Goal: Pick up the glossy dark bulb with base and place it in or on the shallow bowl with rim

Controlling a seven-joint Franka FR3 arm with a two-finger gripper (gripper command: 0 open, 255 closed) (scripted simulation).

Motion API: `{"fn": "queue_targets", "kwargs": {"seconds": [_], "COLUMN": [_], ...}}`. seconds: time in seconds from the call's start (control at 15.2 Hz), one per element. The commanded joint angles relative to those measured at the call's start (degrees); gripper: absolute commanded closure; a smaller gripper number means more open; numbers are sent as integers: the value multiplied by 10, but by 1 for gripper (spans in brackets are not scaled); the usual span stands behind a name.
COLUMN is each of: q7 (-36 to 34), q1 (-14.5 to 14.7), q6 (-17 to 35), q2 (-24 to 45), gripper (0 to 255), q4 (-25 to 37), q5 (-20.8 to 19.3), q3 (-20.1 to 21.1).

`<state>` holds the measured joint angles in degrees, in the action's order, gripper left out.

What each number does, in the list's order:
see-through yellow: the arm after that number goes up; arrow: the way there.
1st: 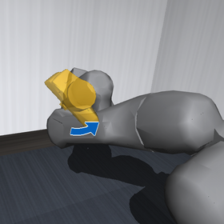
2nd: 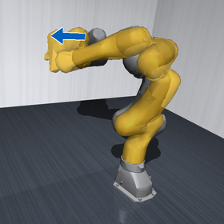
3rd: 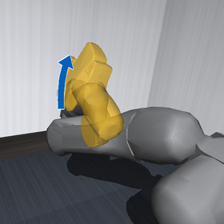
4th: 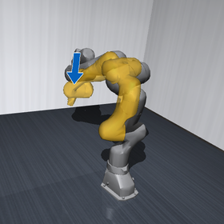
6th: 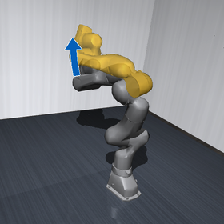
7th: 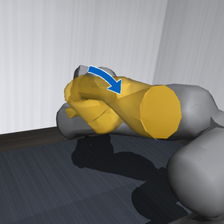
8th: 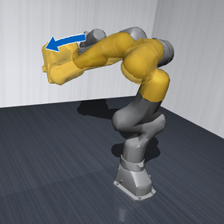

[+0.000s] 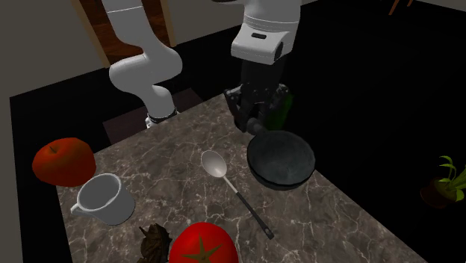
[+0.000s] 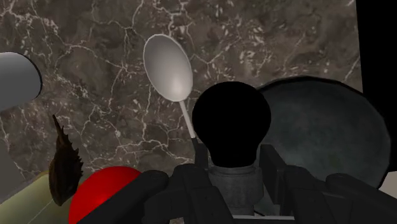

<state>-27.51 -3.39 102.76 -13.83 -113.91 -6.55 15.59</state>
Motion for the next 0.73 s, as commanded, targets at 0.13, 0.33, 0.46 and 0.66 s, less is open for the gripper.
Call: {"fn": "queue_targets", "kwargs": {"seconds": [0.13, 0.33, 0.46, 0.66], "q7": [-41, -65, -67, -71], "q1": [8, 17, 17, 17], "q6": [-12, -19, -4, 18], "q2": [89, 143, 143, 143], "gripper": [255, 255, 255, 255], "q4": [92, 146, 130, 108], "q5": [-23, -40, -41, -42], "q3": [26, 39, 38, 38]}}
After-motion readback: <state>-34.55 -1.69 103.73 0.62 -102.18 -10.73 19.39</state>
